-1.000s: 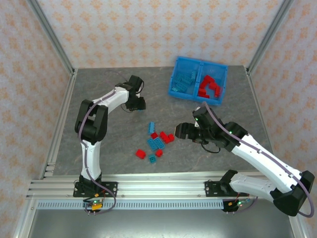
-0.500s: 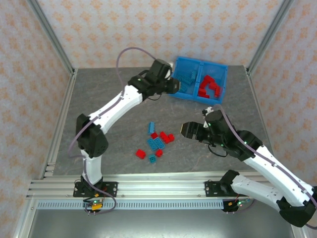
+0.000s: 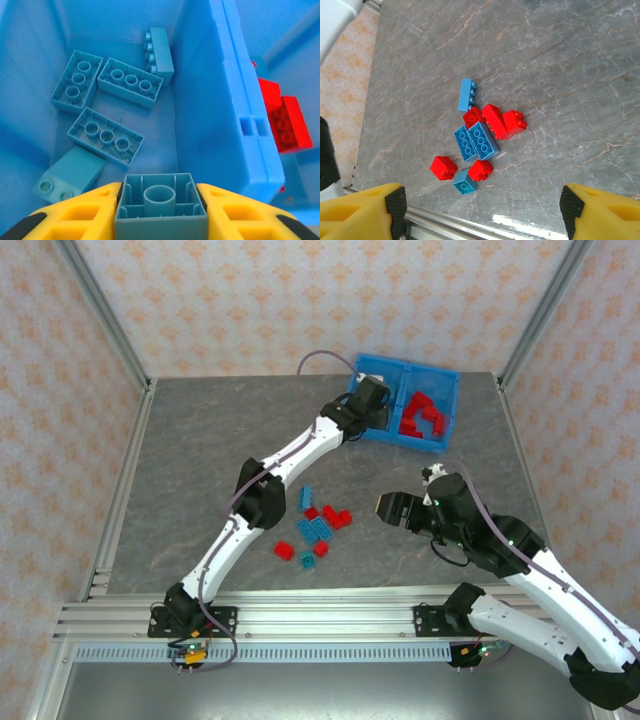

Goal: Sort the legos into containers by color

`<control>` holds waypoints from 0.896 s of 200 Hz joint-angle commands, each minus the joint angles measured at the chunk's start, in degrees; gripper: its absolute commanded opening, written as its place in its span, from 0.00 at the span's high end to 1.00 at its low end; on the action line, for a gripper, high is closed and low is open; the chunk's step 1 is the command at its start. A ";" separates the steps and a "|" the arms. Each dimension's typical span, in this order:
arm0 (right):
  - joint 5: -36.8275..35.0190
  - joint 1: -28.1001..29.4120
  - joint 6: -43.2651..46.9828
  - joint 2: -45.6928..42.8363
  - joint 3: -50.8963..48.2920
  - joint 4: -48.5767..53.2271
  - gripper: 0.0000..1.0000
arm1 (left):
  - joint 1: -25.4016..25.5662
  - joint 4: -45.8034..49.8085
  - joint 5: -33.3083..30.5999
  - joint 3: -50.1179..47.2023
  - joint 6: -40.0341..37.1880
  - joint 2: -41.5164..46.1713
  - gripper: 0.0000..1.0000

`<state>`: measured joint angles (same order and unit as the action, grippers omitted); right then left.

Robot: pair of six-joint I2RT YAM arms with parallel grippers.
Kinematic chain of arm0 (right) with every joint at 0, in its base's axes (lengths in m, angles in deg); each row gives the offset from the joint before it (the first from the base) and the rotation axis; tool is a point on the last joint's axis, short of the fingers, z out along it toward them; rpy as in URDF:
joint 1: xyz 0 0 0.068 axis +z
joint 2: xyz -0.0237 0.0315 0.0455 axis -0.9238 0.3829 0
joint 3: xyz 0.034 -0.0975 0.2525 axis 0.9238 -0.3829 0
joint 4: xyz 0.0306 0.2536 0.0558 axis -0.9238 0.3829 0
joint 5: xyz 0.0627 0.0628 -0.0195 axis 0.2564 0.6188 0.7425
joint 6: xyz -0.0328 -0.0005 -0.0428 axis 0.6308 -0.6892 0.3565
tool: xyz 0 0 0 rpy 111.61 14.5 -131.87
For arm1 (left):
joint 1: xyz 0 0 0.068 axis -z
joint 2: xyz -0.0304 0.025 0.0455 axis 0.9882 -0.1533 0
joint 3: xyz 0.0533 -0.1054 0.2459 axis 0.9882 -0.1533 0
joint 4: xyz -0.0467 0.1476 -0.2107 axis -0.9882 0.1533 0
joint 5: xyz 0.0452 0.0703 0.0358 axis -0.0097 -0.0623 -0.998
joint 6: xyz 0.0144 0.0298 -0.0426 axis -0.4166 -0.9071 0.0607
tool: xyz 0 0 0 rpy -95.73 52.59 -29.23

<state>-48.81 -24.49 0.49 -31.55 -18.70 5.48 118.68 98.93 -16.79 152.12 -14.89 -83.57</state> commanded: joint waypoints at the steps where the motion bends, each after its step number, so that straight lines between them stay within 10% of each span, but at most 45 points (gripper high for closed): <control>1: -2.61 0.33 0.30 -0.60 0.62 2.37 0.18 | 0.03 -0.23 -3.92 4.58 0.90 0.15 0.57; 38: -2.61 0.32 -0.04 -0.60 0.36 1.98 0.18 | 0.08 -1.24 -3.39 4.65 1.81 1.51 0.39; 81: -4.68 0.33 -0.05 0.07 0.62 1.29 0.18 | 0.76 4.85 0.66 1.36 0.58 12.21 0.40; 126: -2.59 0.33 0.94 4.06 0.66 -0.74 0.18 | 1.79 -13.75 3.21 -38.66 -2.79 45.72 0.41; 179: 5.91 0.83 2.11 17.86 3.56 -7.99 0.20 | 3.03 -14.04 3.57 -71.38 -20.80 82.20 0.39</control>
<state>-46.95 -24.38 1.30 -18.66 -18.00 2.66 120.93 84.11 -14.13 91.90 -23.46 -10.48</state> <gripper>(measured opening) 0.805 0.602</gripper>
